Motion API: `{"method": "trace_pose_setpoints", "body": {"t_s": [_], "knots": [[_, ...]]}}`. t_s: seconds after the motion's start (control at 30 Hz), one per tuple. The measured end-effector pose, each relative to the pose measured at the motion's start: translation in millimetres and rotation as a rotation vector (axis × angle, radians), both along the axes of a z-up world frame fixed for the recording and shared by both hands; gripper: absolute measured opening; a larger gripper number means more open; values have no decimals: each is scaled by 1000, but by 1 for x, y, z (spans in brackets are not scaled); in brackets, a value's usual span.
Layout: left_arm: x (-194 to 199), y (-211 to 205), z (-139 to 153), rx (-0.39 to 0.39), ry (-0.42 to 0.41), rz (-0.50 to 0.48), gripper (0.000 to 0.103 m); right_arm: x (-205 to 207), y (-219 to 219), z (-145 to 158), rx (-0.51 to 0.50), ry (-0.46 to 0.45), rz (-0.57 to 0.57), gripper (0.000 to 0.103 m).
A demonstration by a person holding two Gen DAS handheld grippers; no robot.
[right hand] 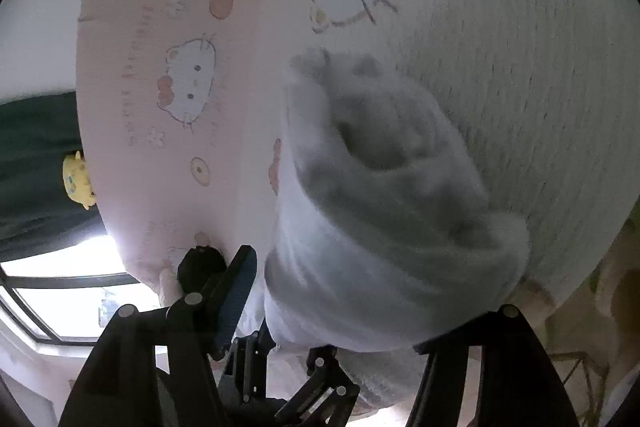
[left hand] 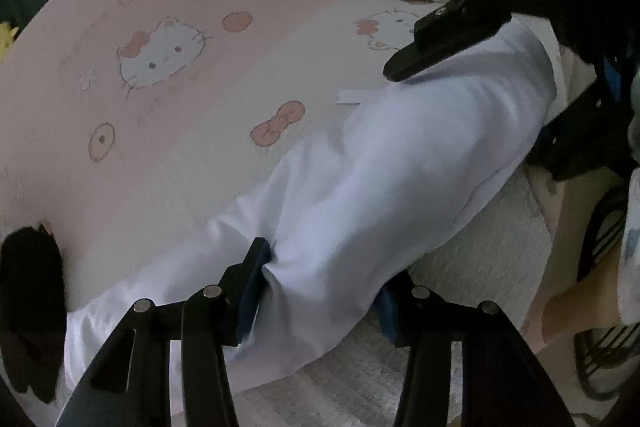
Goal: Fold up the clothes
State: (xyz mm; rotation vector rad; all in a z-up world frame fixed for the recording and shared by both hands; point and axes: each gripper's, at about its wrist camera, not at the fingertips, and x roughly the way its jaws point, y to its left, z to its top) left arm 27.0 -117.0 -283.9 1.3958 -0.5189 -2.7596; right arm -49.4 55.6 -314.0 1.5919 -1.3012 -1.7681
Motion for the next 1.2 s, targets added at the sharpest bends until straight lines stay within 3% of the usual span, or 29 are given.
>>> {"method": "trace_pose_setpoints", "body": {"t_s": [0.17, 0.3, 0.43, 0.6, 0.8, 0.87, 1.0, 1.2], "knots": [[3, 0, 1, -4, 6, -7, 44, -4, -14, 11, 22, 13, -15, 63], [2, 1, -5, -47, 61, 1, 48, 1, -21, 24, 110, 72, -4, 47], [3, 8, -2, -99, 69, 47, 52, 5, -20, 29, 116, 99, -26, 43], [8, -4, 24, 48, -1, 79, 52, -1, -21, 34, 96, 113, -32, 43], [28, -38, 61, 213, -28, 132, 53, 8, -28, 57, 177, 201, 19, 43], [35, -50, 72, 239, -4, 155, 53, 7, -36, 65, 208, 228, 32, 43], [44, -59, 91, 162, 83, 205, 53, 12, -38, 73, 227, 256, 44, 43], [21, -67, 90, 228, 55, 212, 51, 13, -36, 76, 203, 267, 44, 43]]}}
